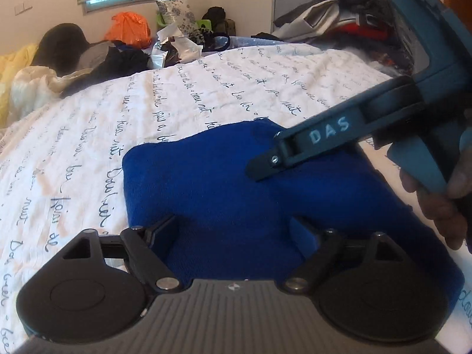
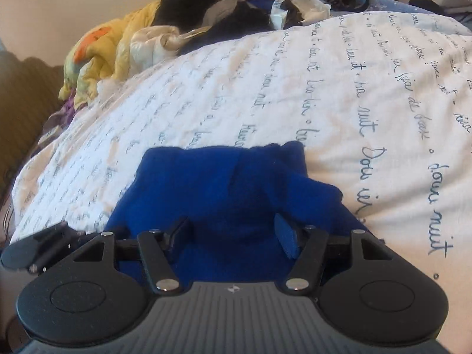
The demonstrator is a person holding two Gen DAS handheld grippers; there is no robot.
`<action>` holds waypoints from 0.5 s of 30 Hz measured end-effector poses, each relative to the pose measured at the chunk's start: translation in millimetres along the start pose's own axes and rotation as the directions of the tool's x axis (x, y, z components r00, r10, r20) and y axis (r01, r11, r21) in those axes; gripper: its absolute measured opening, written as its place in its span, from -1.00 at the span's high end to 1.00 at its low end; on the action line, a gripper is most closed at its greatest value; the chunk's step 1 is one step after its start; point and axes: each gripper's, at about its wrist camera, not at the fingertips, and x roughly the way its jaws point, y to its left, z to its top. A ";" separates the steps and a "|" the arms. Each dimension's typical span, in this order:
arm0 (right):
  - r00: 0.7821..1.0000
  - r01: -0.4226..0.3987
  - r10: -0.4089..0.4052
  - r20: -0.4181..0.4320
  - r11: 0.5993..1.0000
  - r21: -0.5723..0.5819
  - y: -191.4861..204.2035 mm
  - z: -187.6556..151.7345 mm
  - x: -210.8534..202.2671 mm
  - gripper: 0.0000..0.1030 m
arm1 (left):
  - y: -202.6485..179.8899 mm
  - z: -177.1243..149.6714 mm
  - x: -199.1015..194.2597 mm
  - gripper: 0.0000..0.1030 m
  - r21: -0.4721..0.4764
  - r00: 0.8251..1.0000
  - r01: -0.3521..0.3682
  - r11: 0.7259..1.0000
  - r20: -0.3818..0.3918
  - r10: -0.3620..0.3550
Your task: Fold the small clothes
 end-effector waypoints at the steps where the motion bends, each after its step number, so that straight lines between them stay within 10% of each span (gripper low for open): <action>1: 1.000 0.012 -0.012 -0.002 1.000 -0.027 3.2 -0.4 0.8 -0.21 | -0.7 1.6 0.6 -0.65 0.007 1.000 -0.003 1.000 -0.005 0.003; 15: 0.998 -0.055 0.053 0.044 0.997 0.061 18.5 -32.5 -54.6 -0.53 | 4.6 -10.5 -33.1 -0.67 -0.054 0.998 -0.040 0.998 -0.050 0.038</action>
